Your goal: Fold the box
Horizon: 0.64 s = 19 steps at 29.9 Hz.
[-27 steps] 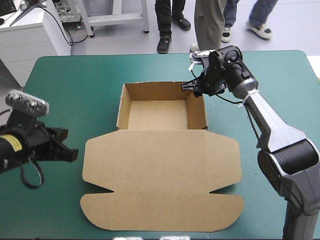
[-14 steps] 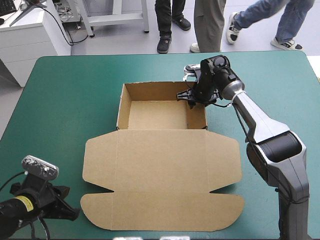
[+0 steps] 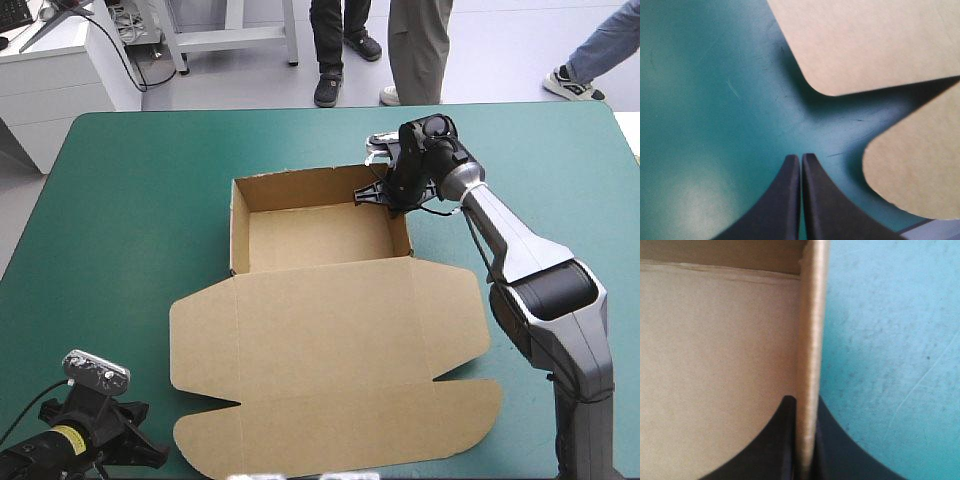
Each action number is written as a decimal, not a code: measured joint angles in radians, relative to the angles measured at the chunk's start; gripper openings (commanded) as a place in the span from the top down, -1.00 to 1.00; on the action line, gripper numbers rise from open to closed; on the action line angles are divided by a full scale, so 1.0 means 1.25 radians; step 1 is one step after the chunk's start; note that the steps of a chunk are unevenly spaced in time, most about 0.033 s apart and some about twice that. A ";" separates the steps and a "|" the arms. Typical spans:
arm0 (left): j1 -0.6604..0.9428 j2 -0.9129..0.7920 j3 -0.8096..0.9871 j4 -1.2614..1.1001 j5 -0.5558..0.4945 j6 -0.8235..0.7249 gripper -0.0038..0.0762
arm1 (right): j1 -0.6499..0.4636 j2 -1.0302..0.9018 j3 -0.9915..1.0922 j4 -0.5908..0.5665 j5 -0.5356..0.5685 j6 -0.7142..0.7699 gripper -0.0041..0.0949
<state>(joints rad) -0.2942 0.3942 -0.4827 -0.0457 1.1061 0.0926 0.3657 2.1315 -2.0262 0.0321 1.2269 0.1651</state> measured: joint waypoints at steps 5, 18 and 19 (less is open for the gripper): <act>0.000 -0.003 0.001 0.000 -0.004 0.000 0.92 | -0.054 -0.011 0.001 -0.013 0.005 -0.037 0.94; 0.000 -0.003 0.002 0.000 -0.006 0.000 0.92 | -0.495 -0.099 0.002 -0.053 0.008 -0.124 0.94; 0.000 -0.003 0.002 0.000 -0.006 0.000 0.92 | -0.535 -0.099 0.002 -0.054 0.008 -0.126 0.94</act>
<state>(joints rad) -0.2942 0.3910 -0.4808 -0.0457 1.0983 0.0926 -0.3029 2.0078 -2.0242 -0.0352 1.2374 0.0079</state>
